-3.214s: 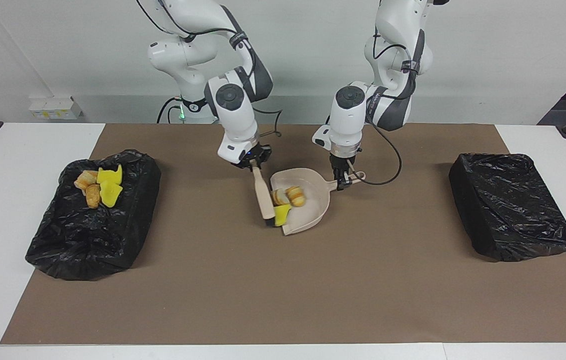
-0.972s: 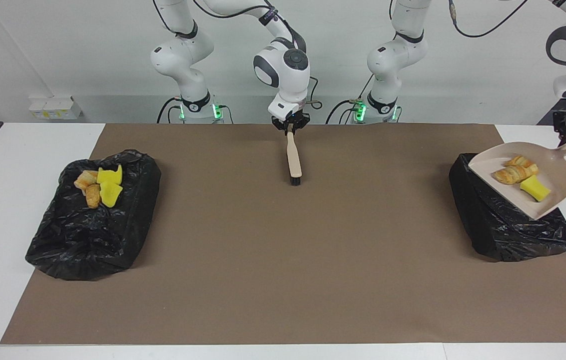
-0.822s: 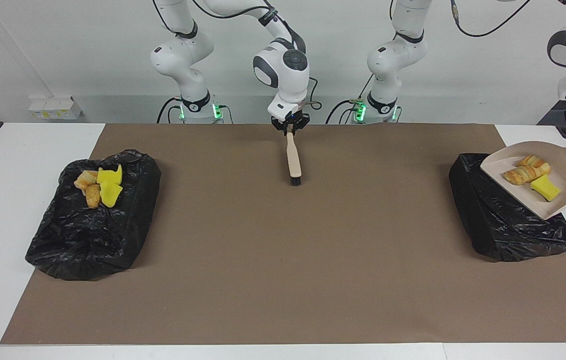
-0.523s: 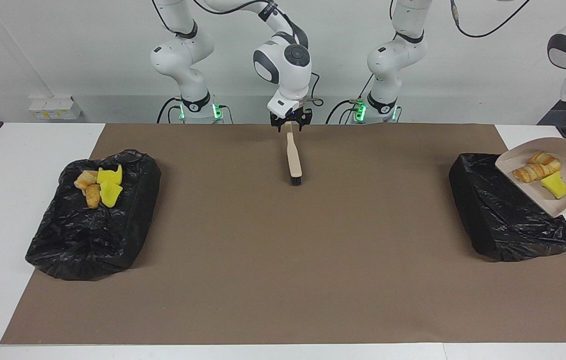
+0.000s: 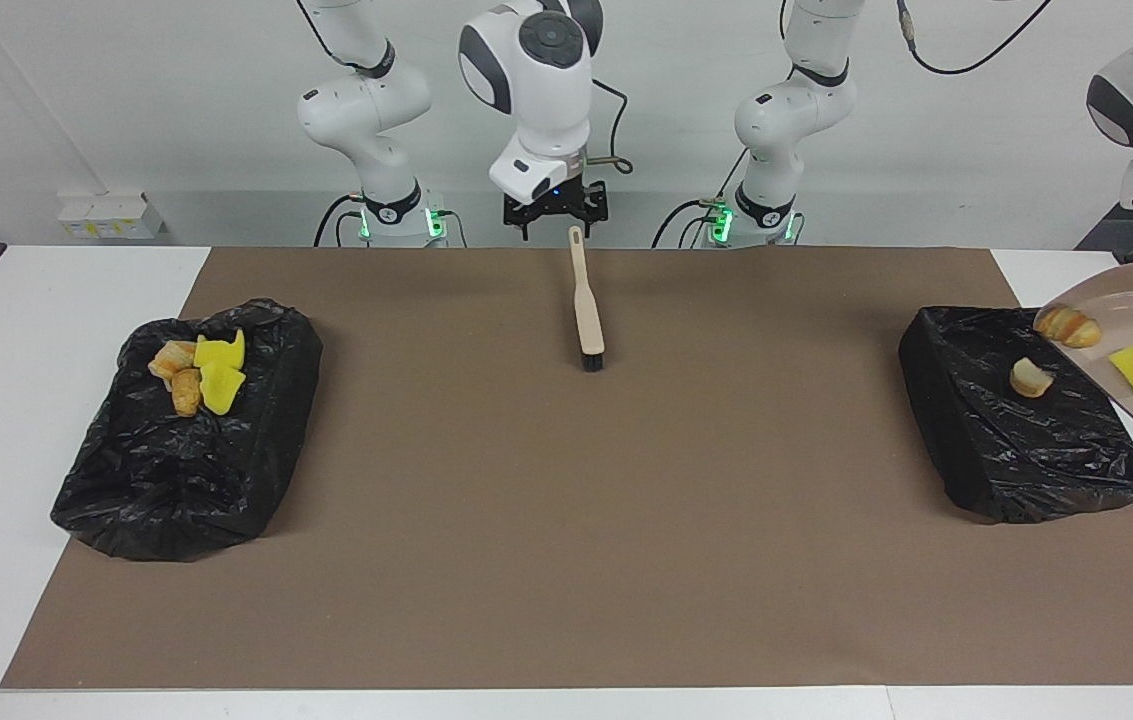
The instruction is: Sweep and dump trash in bin
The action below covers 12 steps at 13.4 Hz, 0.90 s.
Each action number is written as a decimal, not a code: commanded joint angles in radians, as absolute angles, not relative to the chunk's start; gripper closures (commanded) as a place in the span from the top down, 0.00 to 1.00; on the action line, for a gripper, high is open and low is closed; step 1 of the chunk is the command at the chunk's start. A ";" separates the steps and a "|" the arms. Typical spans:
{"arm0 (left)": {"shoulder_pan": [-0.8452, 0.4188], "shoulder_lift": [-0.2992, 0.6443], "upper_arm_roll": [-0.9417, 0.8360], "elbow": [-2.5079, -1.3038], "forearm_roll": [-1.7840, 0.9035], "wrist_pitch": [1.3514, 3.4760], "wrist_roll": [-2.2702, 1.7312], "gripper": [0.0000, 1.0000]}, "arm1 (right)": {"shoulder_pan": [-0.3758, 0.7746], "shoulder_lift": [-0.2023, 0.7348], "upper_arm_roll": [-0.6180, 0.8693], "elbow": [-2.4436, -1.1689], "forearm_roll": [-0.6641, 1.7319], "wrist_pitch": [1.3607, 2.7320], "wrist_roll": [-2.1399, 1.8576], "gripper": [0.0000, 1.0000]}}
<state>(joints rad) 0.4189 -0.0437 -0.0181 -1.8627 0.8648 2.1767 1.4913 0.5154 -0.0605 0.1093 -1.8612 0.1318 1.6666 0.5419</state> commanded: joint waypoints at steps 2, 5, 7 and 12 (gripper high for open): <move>0.381 -0.058 -0.018 -1.847 0.940 2.125 1.477 0.00 | 0.355 -0.049 0.115 -1.706 0.063 1.507 0.251 1.00; 0.338 -0.077 -0.026 -1.847 1.004 2.073 1.477 0.00 | 0.237 -0.051 0.100 -1.637 0.023 1.436 0.044 1.00; 0.293 -0.086 -0.026 -1.853 1.070 2.014 1.470 0.00 | 0.163 -0.049 0.098 -1.614 -0.015 1.419 -0.014 1.00; 0.227 -0.113 -0.026 -1.888 1.222 1.988 1.454 0.00 | -0.013 -0.049 0.094 -1.583 -0.045 1.437 -0.002 1.00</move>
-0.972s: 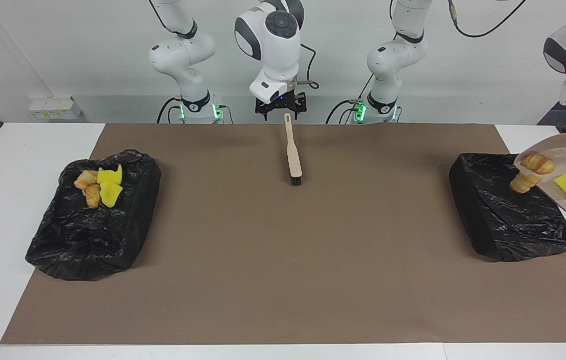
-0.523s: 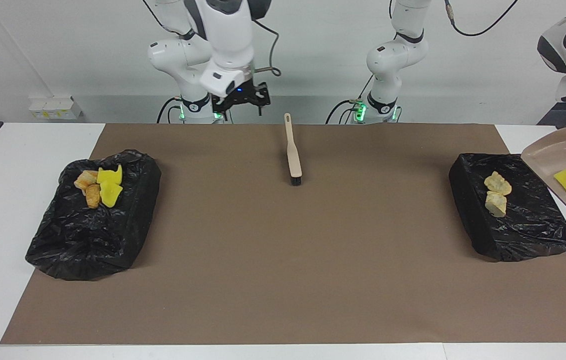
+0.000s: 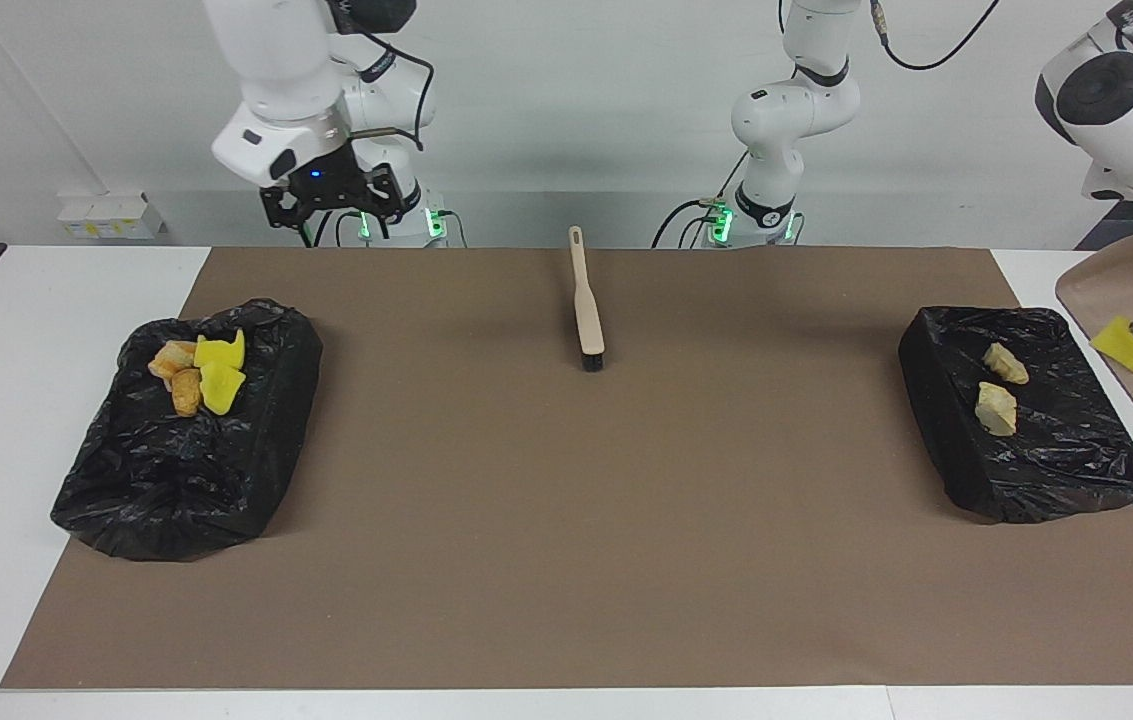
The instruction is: Sweep and dump trash in bin
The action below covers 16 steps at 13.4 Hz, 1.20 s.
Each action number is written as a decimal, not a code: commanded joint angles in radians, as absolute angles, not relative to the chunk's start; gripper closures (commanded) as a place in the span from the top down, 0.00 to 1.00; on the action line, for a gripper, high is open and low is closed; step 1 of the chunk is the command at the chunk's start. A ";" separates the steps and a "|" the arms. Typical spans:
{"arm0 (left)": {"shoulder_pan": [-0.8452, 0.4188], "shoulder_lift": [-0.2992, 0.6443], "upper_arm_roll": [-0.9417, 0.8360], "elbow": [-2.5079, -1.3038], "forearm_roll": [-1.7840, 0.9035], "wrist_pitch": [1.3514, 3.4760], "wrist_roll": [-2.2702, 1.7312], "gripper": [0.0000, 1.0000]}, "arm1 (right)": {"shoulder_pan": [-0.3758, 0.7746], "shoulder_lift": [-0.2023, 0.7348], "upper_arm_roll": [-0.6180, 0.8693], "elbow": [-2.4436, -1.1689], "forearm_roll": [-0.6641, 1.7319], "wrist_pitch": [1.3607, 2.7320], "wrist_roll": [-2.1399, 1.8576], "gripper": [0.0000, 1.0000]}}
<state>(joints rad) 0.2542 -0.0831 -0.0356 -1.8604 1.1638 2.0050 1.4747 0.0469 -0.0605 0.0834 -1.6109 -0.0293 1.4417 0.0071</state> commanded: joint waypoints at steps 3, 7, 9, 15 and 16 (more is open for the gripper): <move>0.175 -0.150 -0.031 -1.937 1.236 1.925 1.398 0.00 | -0.113 -0.049 0.094 -1.580 -0.023 1.495 0.027 1.00; 0.097 -0.152 -0.034 -1.939 0.990 1.821 1.298 0.00 | -0.126 -0.052 0.094 -1.586 0.017 1.499 0.095 1.00; 0.055 -0.152 -0.034 -1.937 0.802 1.749 1.162 0.00 | -0.126 -0.052 0.095 -1.585 0.014 1.499 0.092 1.00; -0.158 -0.077 -0.034 -1.968 0.350 1.715 0.524 0.00 | -0.114 -0.052 0.103 -1.585 0.017 1.499 0.091 1.00; -0.185 -0.063 -0.034 -1.968 0.303 1.742 0.427 0.00 | -0.114 -0.052 0.104 -1.585 0.015 1.497 0.089 1.00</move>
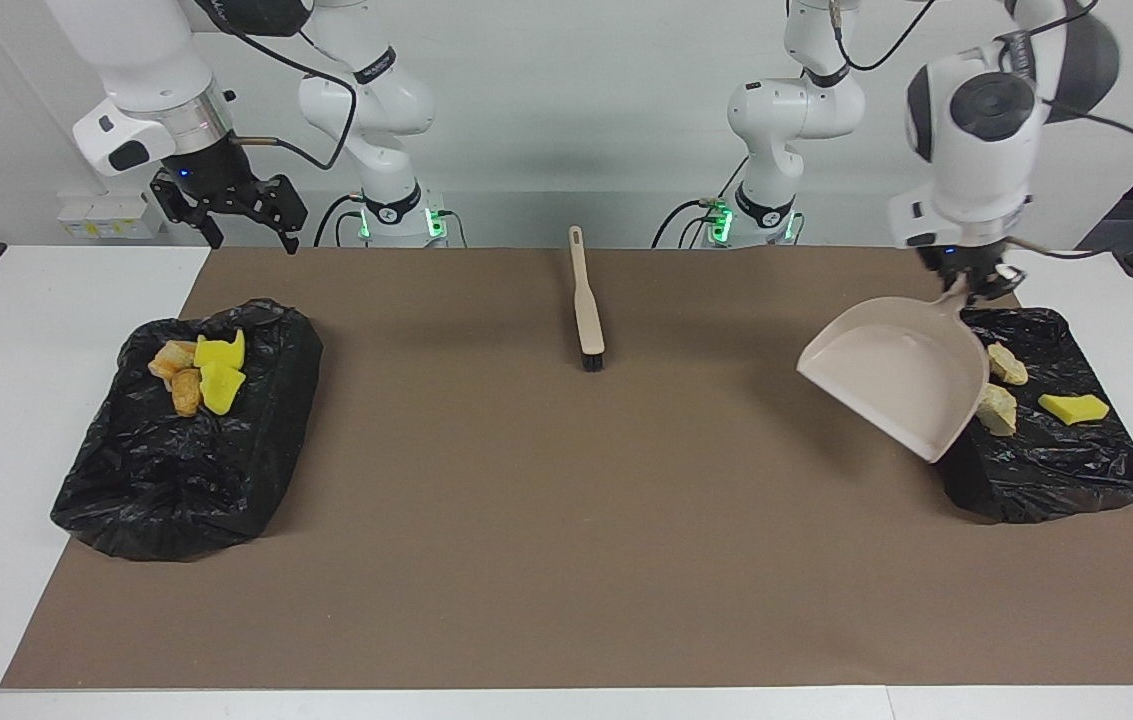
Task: Sweep and dump trash in bin
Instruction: 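Return the dustpan to the table center with the left gripper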
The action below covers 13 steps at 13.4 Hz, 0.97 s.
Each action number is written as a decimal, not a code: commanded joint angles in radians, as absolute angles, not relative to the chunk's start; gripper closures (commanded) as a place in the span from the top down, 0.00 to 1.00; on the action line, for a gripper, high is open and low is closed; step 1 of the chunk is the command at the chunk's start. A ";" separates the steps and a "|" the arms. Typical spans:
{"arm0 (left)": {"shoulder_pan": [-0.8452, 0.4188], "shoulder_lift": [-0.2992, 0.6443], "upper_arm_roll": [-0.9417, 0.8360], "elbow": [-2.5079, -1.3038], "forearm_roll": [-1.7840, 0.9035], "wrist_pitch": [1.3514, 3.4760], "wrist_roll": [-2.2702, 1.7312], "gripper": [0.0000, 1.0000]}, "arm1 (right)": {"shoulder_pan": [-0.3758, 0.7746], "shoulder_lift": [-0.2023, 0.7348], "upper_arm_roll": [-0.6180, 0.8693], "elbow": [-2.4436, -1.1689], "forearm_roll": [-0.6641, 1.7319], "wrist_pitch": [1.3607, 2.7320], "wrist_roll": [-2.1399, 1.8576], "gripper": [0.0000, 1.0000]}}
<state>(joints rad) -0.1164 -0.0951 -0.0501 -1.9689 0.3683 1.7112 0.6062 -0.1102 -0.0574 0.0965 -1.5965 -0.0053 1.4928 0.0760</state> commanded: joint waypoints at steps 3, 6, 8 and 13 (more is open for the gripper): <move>-0.345 0.107 -0.034 -1.910 0.256 1.814 0.097 0.00 | -0.121 -0.052 0.100 -1.585 0.015 1.499 0.092 1.00; -0.421 0.225 -0.032 -1.788 0.122 1.861 -0.086 0.00 | -0.120 -0.052 0.101 -1.585 0.017 1.499 0.092 1.00; -0.480 0.300 -0.032 -1.682 0.088 1.862 -0.214 0.00 | -0.120 -0.052 0.100 -1.585 0.017 1.499 0.092 1.00; -0.566 0.449 -0.032 -1.471 0.025 1.861 -0.461 0.00 | -0.120 -0.052 0.101 -1.585 0.017 1.499 0.092 1.00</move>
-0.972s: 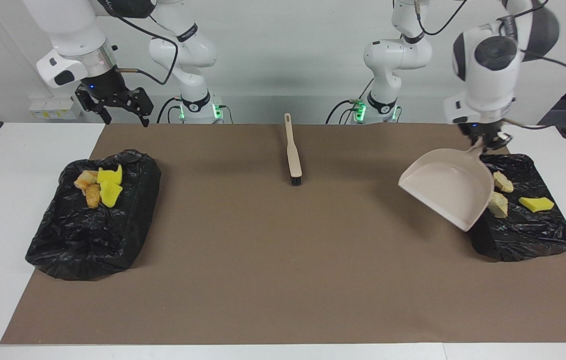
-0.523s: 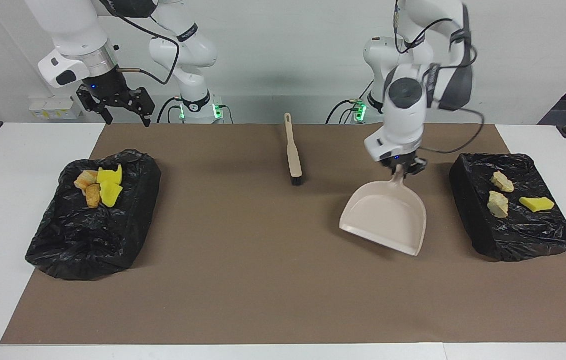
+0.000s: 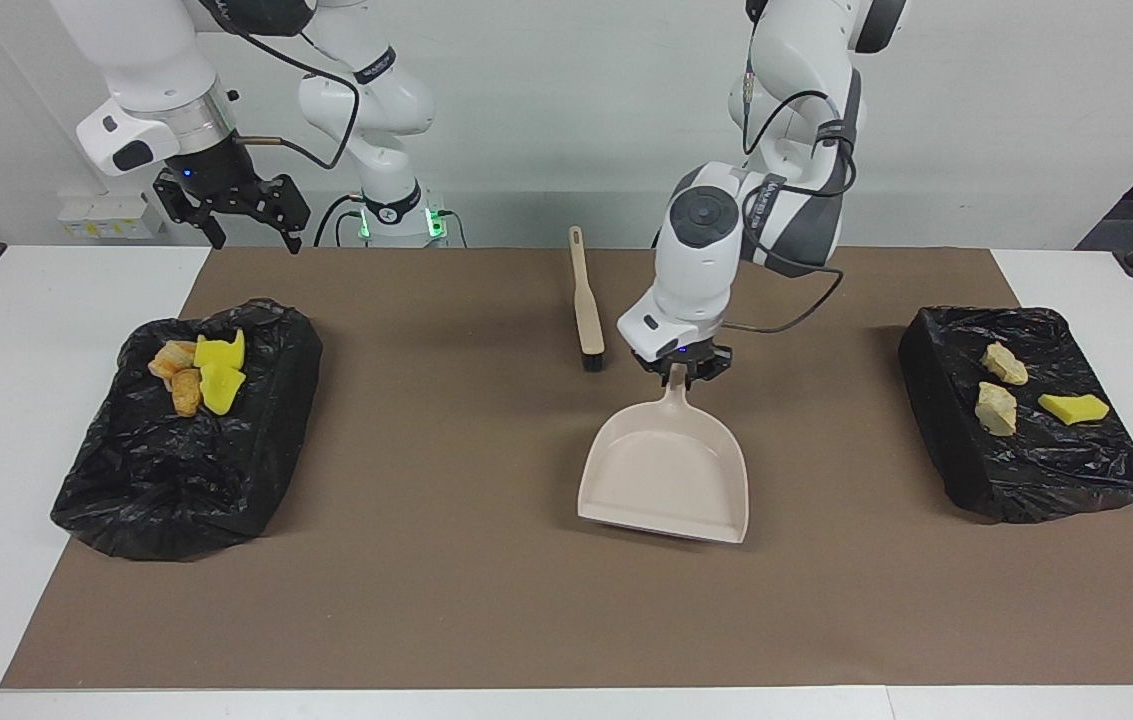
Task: Sweep and dump trash in bin
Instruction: 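Return the dustpan to the table center with the left gripper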
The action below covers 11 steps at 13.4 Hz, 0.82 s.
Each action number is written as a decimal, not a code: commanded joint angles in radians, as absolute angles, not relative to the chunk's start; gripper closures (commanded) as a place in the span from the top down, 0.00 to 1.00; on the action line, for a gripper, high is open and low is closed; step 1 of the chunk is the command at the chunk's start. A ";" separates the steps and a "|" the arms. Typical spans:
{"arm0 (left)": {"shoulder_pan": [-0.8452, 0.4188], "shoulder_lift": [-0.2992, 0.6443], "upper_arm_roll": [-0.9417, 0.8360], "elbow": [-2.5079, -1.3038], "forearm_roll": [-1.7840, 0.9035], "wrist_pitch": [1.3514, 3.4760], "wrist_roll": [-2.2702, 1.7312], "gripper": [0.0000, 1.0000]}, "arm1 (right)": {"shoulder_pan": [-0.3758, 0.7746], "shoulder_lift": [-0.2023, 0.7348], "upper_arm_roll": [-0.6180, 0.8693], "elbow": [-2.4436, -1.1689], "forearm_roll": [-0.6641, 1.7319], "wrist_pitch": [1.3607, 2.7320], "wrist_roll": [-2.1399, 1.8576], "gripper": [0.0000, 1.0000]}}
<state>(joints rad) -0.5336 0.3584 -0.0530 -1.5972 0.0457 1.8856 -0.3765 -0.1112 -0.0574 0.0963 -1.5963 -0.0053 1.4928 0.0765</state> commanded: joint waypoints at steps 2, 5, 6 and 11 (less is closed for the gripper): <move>-0.627 0.581 -0.022 -1.343 0.032 1.856 -0.576 0.00 | -0.120 -0.052 0.101 -1.585 0.015 1.497 0.092 1.00; -0.632 0.629 -0.023 -1.287 0.025 1.862 -0.635 0.00 | -0.120 -0.052 0.101 -1.585 0.015 1.499 0.092 1.00; -0.632 0.627 -0.026 -1.289 0.018 1.864 -0.637 0.00 | -0.120 -0.052 0.101 -1.585 0.015 1.499 0.092 1.00; -0.640 0.612 -0.021 -1.336 -0.034 1.884 -0.638 0.00 | -0.120 -0.052 0.101 -1.585 0.017 1.499 0.092 1.00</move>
